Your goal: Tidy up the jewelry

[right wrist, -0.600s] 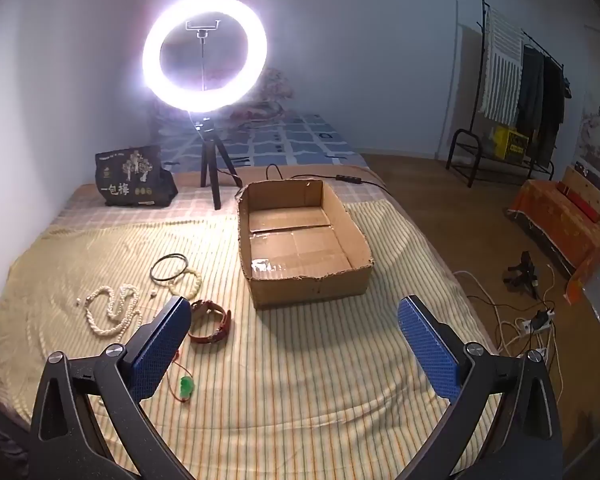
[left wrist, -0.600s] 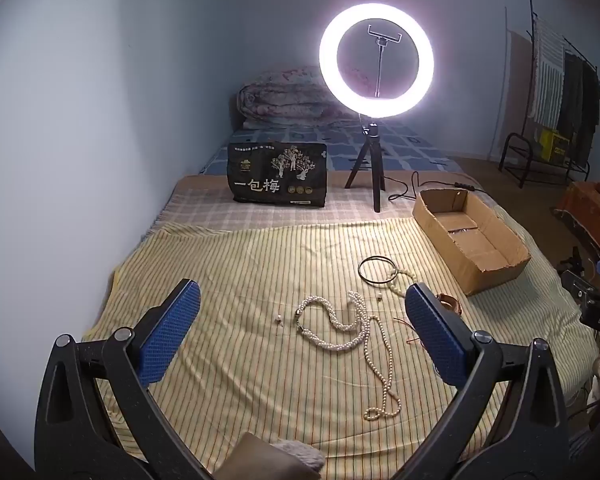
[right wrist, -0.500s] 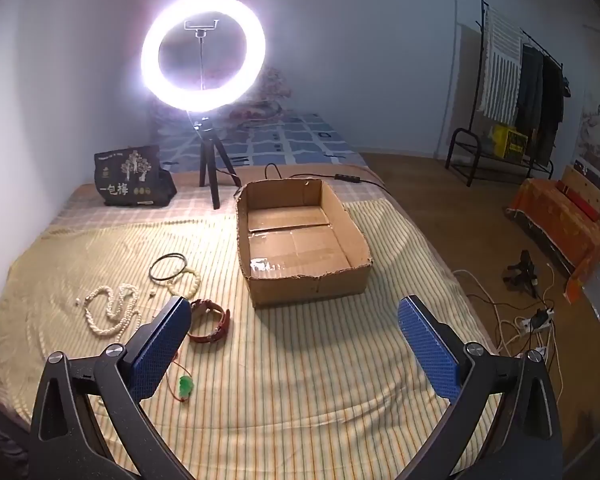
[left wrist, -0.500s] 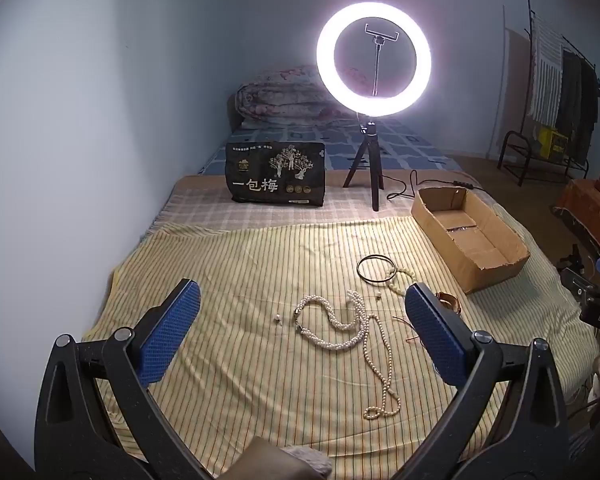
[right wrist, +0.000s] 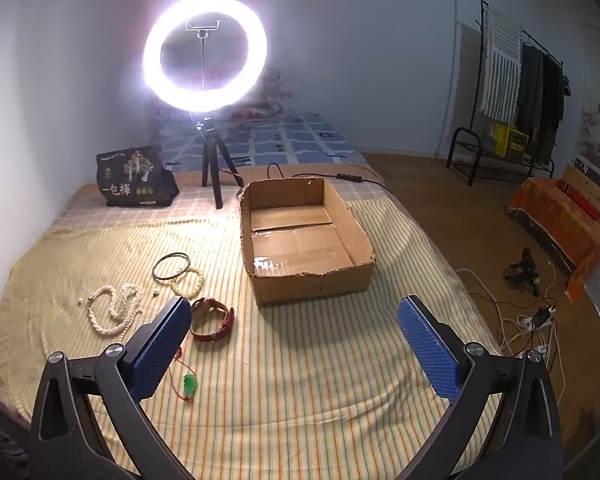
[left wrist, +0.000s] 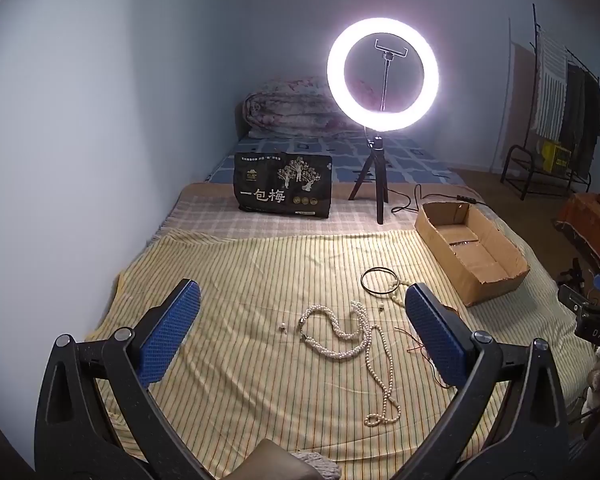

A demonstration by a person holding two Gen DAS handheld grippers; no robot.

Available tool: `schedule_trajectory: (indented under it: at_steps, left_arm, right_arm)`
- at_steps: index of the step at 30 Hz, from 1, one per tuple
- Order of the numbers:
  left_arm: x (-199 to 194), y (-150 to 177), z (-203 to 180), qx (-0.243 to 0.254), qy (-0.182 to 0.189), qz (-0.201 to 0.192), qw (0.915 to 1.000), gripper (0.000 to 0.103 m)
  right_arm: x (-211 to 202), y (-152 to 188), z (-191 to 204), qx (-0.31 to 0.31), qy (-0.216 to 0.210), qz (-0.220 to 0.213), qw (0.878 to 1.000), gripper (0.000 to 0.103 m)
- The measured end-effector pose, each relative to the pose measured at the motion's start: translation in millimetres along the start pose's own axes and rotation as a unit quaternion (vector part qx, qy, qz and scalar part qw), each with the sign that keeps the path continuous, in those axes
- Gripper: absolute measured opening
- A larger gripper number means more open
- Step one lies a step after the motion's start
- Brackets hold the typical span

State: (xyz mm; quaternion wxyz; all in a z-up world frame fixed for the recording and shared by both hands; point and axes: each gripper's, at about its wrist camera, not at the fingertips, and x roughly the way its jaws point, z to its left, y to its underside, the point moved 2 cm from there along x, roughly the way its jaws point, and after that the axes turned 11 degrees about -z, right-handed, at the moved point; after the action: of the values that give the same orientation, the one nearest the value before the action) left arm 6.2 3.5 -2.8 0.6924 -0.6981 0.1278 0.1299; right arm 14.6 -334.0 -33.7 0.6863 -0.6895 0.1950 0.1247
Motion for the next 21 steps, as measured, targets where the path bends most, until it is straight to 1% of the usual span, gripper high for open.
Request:
schedule_trajectory:
  at_steps: [21]
  left_arm:
    - [-0.9,-5.0,1.7,-0.004,-0.001,-0.004,1.0,0.103]
  right_arm:
    - [0.2,0.7,0.8,0.006,-0.004,0.004,1.0,0.102]
